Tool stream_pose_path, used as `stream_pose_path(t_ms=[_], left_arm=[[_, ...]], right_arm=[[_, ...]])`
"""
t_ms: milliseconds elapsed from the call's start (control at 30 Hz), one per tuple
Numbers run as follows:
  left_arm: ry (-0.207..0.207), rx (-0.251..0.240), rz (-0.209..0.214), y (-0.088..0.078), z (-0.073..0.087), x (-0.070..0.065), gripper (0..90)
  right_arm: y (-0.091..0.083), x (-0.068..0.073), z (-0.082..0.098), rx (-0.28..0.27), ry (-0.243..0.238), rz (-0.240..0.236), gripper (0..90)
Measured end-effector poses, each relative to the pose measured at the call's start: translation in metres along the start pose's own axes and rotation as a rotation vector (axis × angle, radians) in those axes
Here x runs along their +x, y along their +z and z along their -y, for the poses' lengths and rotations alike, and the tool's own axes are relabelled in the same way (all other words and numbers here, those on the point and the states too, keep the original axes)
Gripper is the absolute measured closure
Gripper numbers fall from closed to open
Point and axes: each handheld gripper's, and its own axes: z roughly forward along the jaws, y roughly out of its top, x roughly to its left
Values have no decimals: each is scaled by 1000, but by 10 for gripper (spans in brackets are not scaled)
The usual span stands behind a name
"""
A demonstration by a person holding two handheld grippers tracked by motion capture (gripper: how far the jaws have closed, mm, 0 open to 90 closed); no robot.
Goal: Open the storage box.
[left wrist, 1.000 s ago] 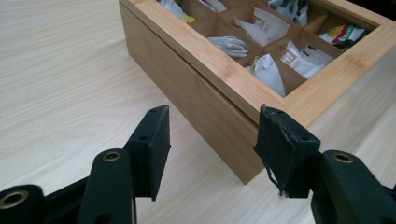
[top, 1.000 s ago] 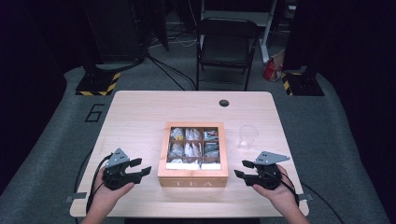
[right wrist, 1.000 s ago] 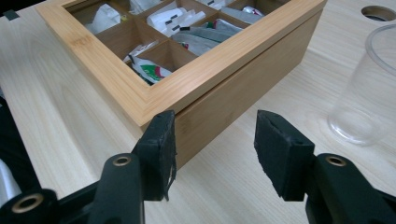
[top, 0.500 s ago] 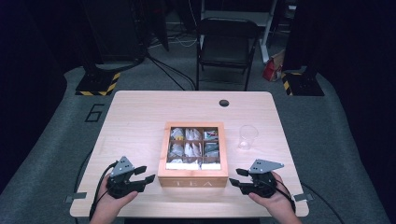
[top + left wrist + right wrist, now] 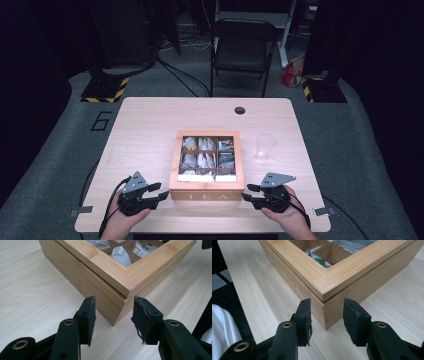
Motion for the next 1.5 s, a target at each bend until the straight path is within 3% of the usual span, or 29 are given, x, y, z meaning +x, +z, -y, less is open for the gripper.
stream_pose_path(t_ms=[767,933,1500], left_arm=[[25,22,13,9,-2,-1,572],[15,17,17,10,-3,-3,576],[45,9,21,17,-16,-11,587]], right_arm=[[10,2,-6,0,-23,3,637],[9,1,-8,3,-34,6,638],[1,0,-14,-34,3,-9,643]])
